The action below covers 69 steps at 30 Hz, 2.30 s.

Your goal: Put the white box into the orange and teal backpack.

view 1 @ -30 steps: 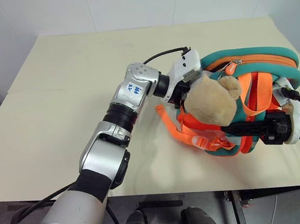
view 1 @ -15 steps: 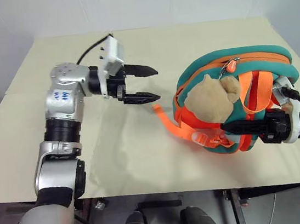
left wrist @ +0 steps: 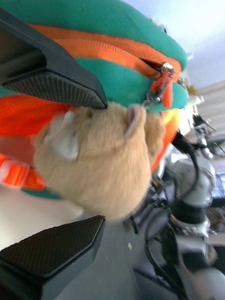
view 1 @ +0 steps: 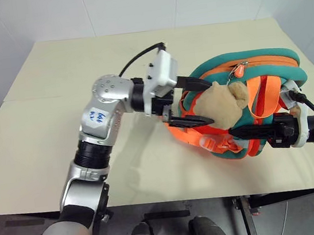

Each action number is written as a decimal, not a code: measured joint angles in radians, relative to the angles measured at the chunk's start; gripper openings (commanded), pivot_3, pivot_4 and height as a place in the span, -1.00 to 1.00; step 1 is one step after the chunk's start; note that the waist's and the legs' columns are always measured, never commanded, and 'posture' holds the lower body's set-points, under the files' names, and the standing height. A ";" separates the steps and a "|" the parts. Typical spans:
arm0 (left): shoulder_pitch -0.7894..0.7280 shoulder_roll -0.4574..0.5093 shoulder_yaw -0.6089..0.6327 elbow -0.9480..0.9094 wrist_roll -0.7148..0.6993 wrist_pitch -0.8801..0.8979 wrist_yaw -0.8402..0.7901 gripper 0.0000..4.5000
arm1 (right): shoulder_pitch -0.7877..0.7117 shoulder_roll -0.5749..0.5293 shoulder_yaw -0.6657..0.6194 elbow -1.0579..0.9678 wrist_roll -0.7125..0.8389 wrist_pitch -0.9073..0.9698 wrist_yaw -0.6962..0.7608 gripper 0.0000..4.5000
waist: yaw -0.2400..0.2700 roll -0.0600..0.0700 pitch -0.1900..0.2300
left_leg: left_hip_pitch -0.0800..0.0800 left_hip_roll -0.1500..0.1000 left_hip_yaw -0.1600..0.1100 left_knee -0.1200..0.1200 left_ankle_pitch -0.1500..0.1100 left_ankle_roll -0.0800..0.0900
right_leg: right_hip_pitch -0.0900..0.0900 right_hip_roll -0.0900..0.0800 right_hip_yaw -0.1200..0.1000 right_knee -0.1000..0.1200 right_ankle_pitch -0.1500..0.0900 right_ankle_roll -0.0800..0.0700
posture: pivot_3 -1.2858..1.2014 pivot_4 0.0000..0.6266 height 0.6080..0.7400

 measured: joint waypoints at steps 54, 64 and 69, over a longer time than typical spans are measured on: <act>-0.185 -0.036 0.070 1.088 0.268 -0.444 0.227 -0.80 | 0.082 0.044 -0.057 -0.097 0.116 0.021 -0.140 -1.00 | 0.022 0.000 0.000 | -0.002 -0.002 -0.002 0.002 0.002 0.003 | 0.000 -0.001 0.000 0.000 0.004 0.003 | 0.03 -0.52 1.00; -0.174 0.074 0.134 0.940 0.228 -0.450 0.031 -0.80 | 0.078 0.045 -0.050 -0.090 0.114 0.018 -0.130 -1.00 | 0.019 0.000 0.000 | -0.002 -0.001 -0.001 -0.003 0.003 0.003 | -0.002 0.000 0.000 -0.002 0.005 0.003 | 0.03 -0.52 1.00; -0.250 0.126 0.145 0.986 0.245 -0.456 0.086 -0.80 | 0.045 0.058 -0.028 -0.077 0.106 0.017 -0.129 -1.00 | 0.016 -0.001 0.000 | -0.002 -0.002 0.000 -0.004 0.003 0.003 | -0.002 -0.001 0.000 -0.003 0.005 0.003 | 0.03 -0.52 1.00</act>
